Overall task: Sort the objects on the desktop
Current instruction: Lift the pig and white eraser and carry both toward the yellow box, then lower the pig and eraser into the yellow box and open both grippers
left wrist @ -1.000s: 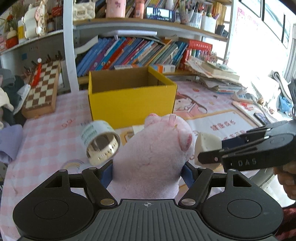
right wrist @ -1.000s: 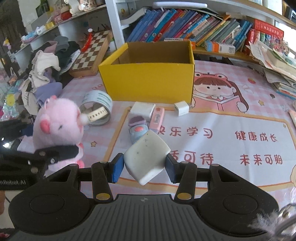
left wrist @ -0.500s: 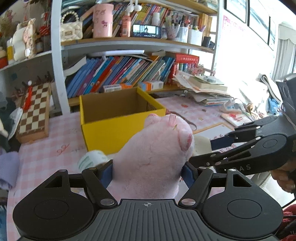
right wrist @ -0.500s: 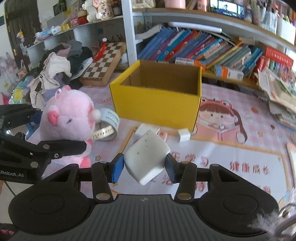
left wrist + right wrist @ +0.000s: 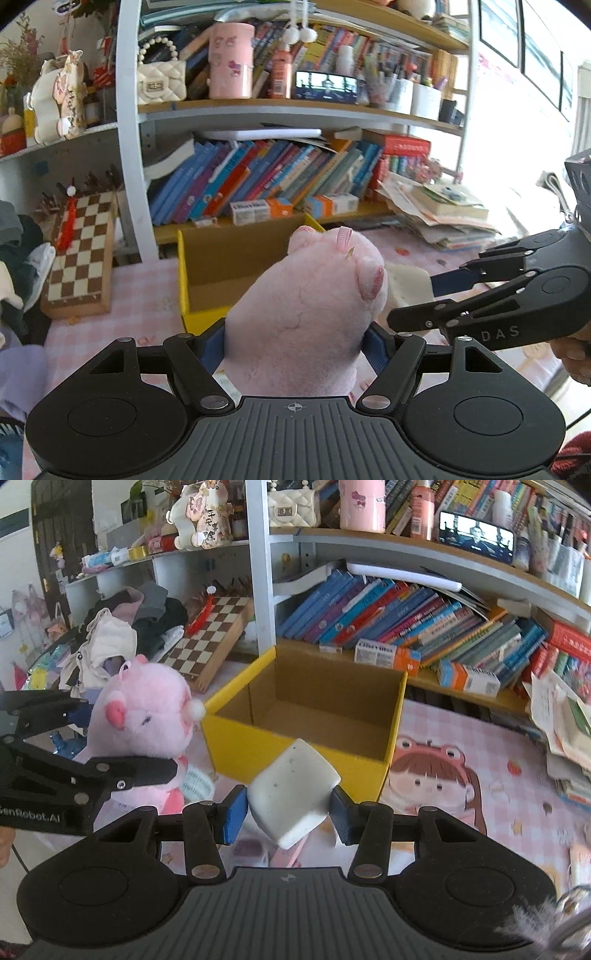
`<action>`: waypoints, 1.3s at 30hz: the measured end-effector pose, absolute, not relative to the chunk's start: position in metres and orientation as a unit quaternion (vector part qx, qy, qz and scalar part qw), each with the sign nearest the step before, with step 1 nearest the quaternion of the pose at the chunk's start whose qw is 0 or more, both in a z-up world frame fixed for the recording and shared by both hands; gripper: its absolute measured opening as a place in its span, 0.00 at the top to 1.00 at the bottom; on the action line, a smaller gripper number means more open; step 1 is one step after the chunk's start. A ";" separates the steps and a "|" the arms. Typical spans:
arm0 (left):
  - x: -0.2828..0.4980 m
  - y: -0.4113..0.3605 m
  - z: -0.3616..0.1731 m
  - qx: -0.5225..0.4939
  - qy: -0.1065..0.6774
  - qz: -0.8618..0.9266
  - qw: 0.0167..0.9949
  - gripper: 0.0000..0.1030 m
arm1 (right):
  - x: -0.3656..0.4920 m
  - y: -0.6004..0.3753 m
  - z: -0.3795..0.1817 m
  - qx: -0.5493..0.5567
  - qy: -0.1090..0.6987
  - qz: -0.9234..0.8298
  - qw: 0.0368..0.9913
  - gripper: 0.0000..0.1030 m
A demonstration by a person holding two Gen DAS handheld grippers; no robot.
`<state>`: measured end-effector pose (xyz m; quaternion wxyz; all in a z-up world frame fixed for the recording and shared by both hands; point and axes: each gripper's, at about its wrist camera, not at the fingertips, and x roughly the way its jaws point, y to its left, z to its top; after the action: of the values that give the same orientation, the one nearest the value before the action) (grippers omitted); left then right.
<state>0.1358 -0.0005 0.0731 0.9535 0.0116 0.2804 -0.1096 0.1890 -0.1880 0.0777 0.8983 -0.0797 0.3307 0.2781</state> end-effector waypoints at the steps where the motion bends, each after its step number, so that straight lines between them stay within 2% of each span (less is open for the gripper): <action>1: 0.141 0.000 0.074 0.012 0.280 -0.107 0.954 0.28 | 0.194 -0.187 0.078 -0.082 0.329 0.281 0.898 0.56; 15: 0.203 -0.002 0.080 0.049 0.289 -0.092 0.951 0.28 | 0.268 -0.175 0.085 -0.127 0.314 0.317 0.886 0.56; 22: 0.253 0.005 0.080 0.068 0.305 -0.079 0.946 0.28 | 0.313 -0.158 0.085 -0.185 0.292 0.324 0.880 0.56; 39: 0.346 0.005 0.029 0.095 0.383 -0.045 0.918 0.28 | 0.406 -0.109 0.018 -0.330 0.318 0.381 0.803 0.56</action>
<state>0.3458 0.0051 0.0285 0.9177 0.0947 0.3831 -0.0452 0.4056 -0.1086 0.0183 0.8031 -0.3303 0.3175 0.3809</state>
